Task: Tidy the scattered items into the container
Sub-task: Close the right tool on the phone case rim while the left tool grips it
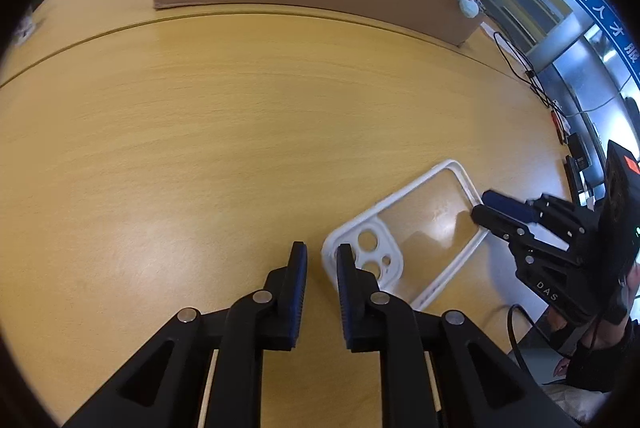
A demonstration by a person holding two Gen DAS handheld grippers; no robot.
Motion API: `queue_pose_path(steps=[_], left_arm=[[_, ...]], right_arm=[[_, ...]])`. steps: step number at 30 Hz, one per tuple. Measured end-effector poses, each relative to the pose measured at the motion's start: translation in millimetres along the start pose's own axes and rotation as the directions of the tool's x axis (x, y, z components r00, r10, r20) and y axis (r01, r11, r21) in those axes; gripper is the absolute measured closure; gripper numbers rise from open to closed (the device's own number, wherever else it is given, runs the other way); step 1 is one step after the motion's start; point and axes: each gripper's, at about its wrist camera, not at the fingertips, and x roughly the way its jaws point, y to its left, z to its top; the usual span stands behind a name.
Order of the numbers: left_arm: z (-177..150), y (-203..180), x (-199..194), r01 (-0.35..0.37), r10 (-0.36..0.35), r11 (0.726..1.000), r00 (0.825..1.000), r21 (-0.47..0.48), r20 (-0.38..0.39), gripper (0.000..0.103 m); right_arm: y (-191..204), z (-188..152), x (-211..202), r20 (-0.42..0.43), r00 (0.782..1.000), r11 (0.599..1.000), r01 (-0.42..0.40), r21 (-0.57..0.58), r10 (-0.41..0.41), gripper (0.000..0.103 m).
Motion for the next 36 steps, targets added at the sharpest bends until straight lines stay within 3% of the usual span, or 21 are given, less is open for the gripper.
queue_pose_path(steps=[1,2,5,7,9,13,17,18,21,24,28,29,31,36], left_arm=[[-5.5,0.9,-1.2,-0.005,0.005,1.0,1.0,-0.016,-0.005,0.088],[-10.9,1.1,-0.1,-0.006,0.006,1.0,1.0,-0.029,-0.017,0.088],[-18.2,0.1,4.2,-0.016,0.015,0.998,1.0,-0.056,-0.018,0.088],[-15.0,-2.9,6.7,-0.013,0.012,0.998,1.0,-0.065,-0.013,0.088],[-9.9,-4.8,10.6,-0.015,0.015,0.997,1.0,-0.078,-0.007,0.093],[-6.6,-3.9,11.3,-0.019,0.018,0.996,1.0,-0.086,-0.016,0.094],[-5.1,-0.1,10.0,0.033,-0.037,0.994,0.999,-0.108,-0.032,0.091],[-4.6,0.3,8.0,0.043,-0.047,0.993,0.999,-0.109,-0.028,0.085],[-4.1,-0.4,1.8,0.103,-0.104,0.988,0.995,-0.115,-0.006,0.054],[-2.9,-6.8,7.4,0.103,-0.106,0.99,0.994,-0.097,-0.023,0.05],[-1.3,-12.8,14.8,0.06,-0.063,0.995,0.997,-0.083,-0.037,0.058],[-0.9,-12.8,15.7,0.048,-0.051,0.996,0.998,-0.077,-0.039,0.064],[0.0,-12.6,19.2,0.031,-0.035,0.997,0.998,-0.077,-0.059,0.092],[7.3,-16.6,21.7,-0.001,-0.003,0.998,0.998,-0.069,-0.055,0.093]], right_arm=[[-0.2,0.9,-0.5,-0.006,1.0,1.0,0.018,-0.006,-0.018,0.063],[-0.5,2.8,-2.1,0.0,0.999,0.999,0.037,-0.01,-0.037,0.045],[-2.6,14.9,-5.5,0.029,0.999,0.999,0.034,-0.013,-0.034,0.042],[-1.2,21.3,1.0,0.023,0.999,0.999,0.03,-0.021,-0.029,0.051],[3.9,23.7,12.4,-0.008,1.0,0.999,0.004,-0.035,-0.004,0.082],[7.9,23.8,13.2,0.0,1.0,1.0,0.013,-0.023,-0.013,0.082],[5.8,19.0,12.6,0.012,1.0,1.0,0.016,0.024,-0.016,0.091],[5.5,18.4,12.3,0.014,1.0,0.999,0.014,0.033,-0.015,0.091],[9.0,20.5,13.7,0.016,1.0,0.999,0.021,0.046,-0.022,0.091],[12.3,20.5,12.9,0.018,0.999,0.999,0.04,0.036,-0.041,0.091],[9.8,18.6,11.1,0.018,0.999,0.998,0.041,0.037,-0.042,0.091],[10.1,18.4,10.9,0.018,0.999,0.998,0.043,0.036,-0.044,0.091],[11.5,18.2,10.6,0.019,0.999,0.998,0.049,0.037,-0.049,0.091],[15.0,17.8,10.9,0.024,0.998,0.998,0.058,0.037,-0.059,0.091]])
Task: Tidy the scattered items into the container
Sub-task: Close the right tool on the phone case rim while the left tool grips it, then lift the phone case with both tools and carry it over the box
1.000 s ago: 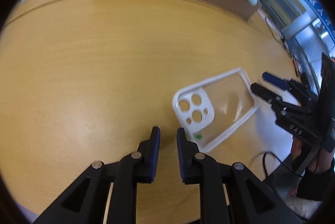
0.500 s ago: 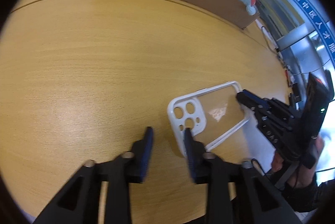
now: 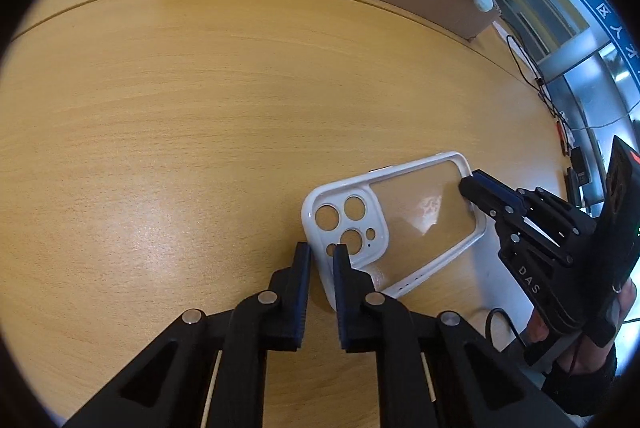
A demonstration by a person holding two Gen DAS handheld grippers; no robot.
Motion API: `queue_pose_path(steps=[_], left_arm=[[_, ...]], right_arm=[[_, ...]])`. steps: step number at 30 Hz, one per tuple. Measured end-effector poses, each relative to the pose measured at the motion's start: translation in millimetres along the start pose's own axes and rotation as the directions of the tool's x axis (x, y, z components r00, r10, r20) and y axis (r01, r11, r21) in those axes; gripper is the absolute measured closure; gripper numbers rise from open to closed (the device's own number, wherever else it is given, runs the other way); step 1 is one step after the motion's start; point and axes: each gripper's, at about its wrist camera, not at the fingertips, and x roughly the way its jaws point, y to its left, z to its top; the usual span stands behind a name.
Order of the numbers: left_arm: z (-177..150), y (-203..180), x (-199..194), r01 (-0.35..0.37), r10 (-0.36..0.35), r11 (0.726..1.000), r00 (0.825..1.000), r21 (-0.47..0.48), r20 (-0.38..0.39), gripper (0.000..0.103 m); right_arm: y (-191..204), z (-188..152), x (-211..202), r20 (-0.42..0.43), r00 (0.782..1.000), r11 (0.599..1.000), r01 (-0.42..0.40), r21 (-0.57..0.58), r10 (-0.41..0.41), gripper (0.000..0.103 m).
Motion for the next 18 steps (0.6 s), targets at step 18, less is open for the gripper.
queue_pose_path(steps=[18], left_arm=[[176.1,-19.9,-131.8,-0.059,-0.015,0.979,0.931,0.193,0.364,0.094]], right_arm=[[-22.5,163.8,-70.5,0.301,0.951,0.995,0.085,-0.046,-0.067,0.096]])
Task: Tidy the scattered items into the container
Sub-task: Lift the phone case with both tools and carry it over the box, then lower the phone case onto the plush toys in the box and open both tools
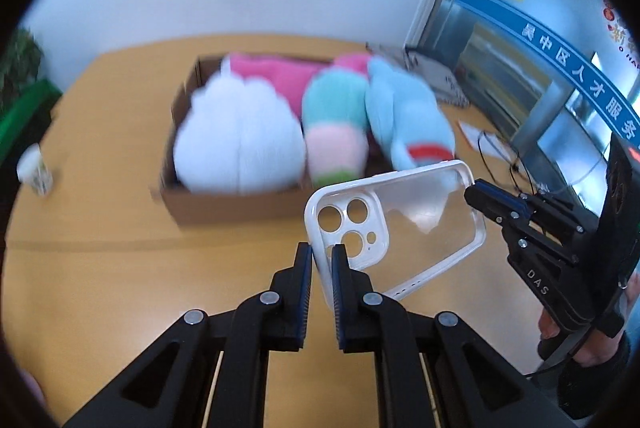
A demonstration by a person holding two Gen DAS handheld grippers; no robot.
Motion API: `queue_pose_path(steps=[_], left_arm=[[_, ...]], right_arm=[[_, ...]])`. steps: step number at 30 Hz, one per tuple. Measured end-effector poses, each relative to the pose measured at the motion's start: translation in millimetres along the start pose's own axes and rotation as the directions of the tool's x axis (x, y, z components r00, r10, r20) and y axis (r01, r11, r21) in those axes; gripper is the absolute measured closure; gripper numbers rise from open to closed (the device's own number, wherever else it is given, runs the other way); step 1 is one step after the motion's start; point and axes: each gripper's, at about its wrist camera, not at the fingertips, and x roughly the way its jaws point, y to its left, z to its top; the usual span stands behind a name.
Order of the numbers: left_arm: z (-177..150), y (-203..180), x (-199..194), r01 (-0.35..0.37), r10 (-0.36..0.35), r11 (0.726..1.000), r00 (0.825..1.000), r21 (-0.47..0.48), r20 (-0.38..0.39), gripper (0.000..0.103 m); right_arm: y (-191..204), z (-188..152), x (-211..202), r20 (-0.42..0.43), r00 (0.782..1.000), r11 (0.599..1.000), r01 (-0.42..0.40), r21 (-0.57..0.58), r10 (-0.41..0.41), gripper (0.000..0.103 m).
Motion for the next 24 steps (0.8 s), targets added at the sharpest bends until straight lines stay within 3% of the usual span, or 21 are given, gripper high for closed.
queue_pose_path(steps=[6,12,16,24], left_arm=[[85.6,33.2,-3.5,-0.014,0.014,1.0,0.997,0.01,0.075,0.094],[138.0,72.8,41.6,-0.053,0.054,0.998,0.998,-0.02,0.025,0.094],[149.7,98.0,89.8,-0.053,0.05,0.998,0.996,-0.045,-0.068,0.094],[140.4,126.1,162.0,-0.029,0.008,0.994,0.98,-0.103,-0.2,0.093]], right_arm=[[-13.6,112.2,16.1,0.097,0.995,0.999,0.021,-0.034,-0.018,0.096],[-22.8,189.1,73.1,0.07,0.998,0.999,0.006,-0.037,-0.003,0.096],[-27.8,204.7,130.4,-0.012,1.0,1.0,-0.005,-0.024,0.005,0.096],[-40.3,179.5,227.4,-0.186,0.983,1.0,0.001,0.025,0.004,0.096]])
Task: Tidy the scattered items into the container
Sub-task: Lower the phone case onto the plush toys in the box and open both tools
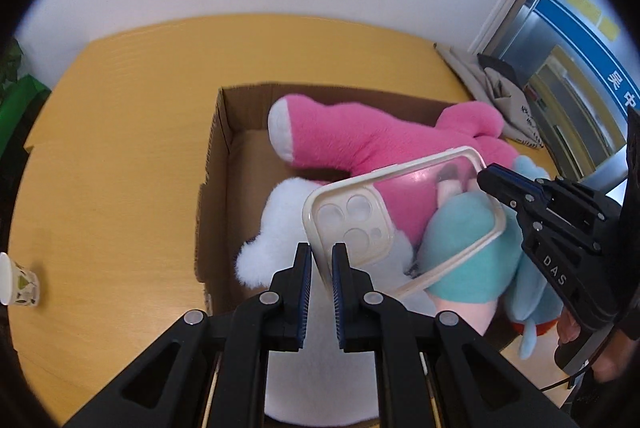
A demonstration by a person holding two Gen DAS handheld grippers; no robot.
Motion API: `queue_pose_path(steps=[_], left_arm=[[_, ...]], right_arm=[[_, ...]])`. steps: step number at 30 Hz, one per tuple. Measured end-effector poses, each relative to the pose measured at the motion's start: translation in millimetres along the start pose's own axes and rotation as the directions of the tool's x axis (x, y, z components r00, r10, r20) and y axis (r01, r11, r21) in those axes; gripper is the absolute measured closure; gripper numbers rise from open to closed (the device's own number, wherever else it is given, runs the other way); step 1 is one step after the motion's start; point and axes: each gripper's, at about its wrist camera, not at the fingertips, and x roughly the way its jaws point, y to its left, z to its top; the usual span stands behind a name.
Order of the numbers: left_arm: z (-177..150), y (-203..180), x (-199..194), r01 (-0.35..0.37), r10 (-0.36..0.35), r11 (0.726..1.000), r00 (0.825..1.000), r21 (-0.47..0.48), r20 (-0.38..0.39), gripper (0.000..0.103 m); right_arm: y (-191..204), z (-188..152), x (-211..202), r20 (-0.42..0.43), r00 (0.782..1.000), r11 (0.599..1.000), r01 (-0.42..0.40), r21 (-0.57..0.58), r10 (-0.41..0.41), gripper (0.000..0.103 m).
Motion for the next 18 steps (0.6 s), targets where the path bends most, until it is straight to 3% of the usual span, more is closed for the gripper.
queue_pose_path(steps=[4,8,10,12,13,16,18], left_arm=[[1.4,13.9,-0.8,0.054,-0.053,0.997,0.998,-0.062,0.022,0.092],[-3.7,13.3,-20.4,0.026,-0.021,0.997,0.997,-0.067,0.079,0.08],[-7.5,10.3,-34.1,0.013,-0.005,0.998,0.993,-0.062,0.121,0.076],[-15.9,3.9,-51.0,-0.022,0.03,0.999,0.985,-0.047,0.169,0.067],[-22.7,-0.3,-60.3,-0.04,0.047,0.998,0.98,-0.037,0.196,0.057],[-50.4,-15.5,-89.2,-0.094,0.093,0.996,0.952,-0.012,0.292,0.041],[-74.7,-26.8,-108.3,-0.102,0.104,0.995,0.932,-0.024,0.348,0.036]], right_arm=[[-1.5,-4.5,7.5,-0.013,1.0,1.0,0.014,-0.01,-0.014,0.094],[-2.1,-6.3,4.8,-0.013,1.0,1.0,0.005,-0.006,-0.005,0.091],[-0.5,-11.1,0.9,-0.005,1.0,1.0,0.012,-0.004,-0.012,0.079],[-2.4,-16.9,-11.0,0.021,1.0,1.0,0.006,0.023,-0.006,0.04],[-2.6,-19.9,-19.6,0.036,0.999,0.999,0.0,0.035,-0.002,0.035],[1.8,-32.9,-51.9,0.088,0.996,0.999,0.022,0.029,-0.025,0.035],[5.3,-47.1,-78.9,0.125,0.991,0.999,0.032,0.043,-0.037,0.019]])
